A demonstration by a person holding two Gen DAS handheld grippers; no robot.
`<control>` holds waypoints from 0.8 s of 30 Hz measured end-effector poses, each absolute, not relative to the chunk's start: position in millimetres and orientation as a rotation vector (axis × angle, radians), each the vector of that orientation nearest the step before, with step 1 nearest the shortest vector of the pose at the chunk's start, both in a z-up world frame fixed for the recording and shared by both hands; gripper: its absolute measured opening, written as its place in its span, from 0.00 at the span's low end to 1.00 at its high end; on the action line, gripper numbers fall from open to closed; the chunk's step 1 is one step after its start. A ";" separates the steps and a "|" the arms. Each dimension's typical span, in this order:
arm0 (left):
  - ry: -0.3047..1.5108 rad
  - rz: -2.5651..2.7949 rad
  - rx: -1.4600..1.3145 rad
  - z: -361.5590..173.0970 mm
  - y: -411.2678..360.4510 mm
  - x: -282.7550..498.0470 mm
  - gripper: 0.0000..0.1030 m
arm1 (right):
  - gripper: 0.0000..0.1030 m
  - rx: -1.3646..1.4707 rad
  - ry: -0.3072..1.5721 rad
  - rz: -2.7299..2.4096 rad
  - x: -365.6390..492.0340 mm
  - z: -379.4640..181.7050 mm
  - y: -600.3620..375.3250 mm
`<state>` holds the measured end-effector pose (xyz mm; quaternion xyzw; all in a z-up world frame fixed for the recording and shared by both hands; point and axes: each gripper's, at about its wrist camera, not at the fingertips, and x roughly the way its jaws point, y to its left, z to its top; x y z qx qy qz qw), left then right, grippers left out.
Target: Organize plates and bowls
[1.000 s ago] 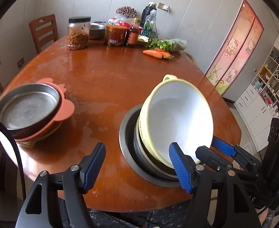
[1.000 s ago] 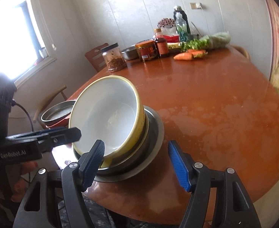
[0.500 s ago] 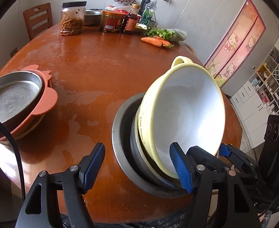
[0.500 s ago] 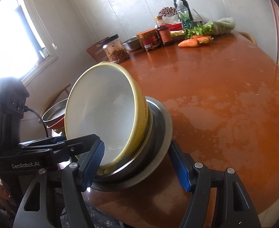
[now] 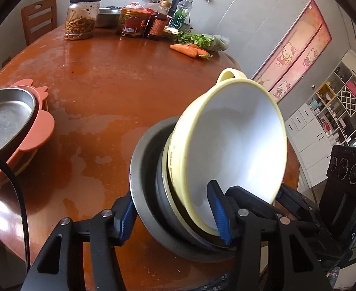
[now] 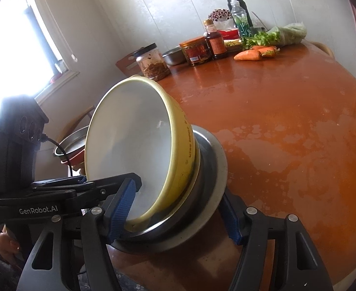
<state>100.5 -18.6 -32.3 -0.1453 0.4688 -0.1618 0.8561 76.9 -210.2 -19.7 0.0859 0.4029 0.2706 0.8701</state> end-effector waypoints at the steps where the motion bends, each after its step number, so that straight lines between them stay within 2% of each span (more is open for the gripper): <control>1: 0.986 -0.339 -0.307 -32.5 -18.4 101.8 0.53 | 0.67 0.179 0.843 0.566 76.8 -19.8 -210.2; 24: 0.916 -0.281 -0.319 -7.2 16.1 88.6 0.53 | 0.67 0.127 0.805 0.621 85.2 6.9 -175.9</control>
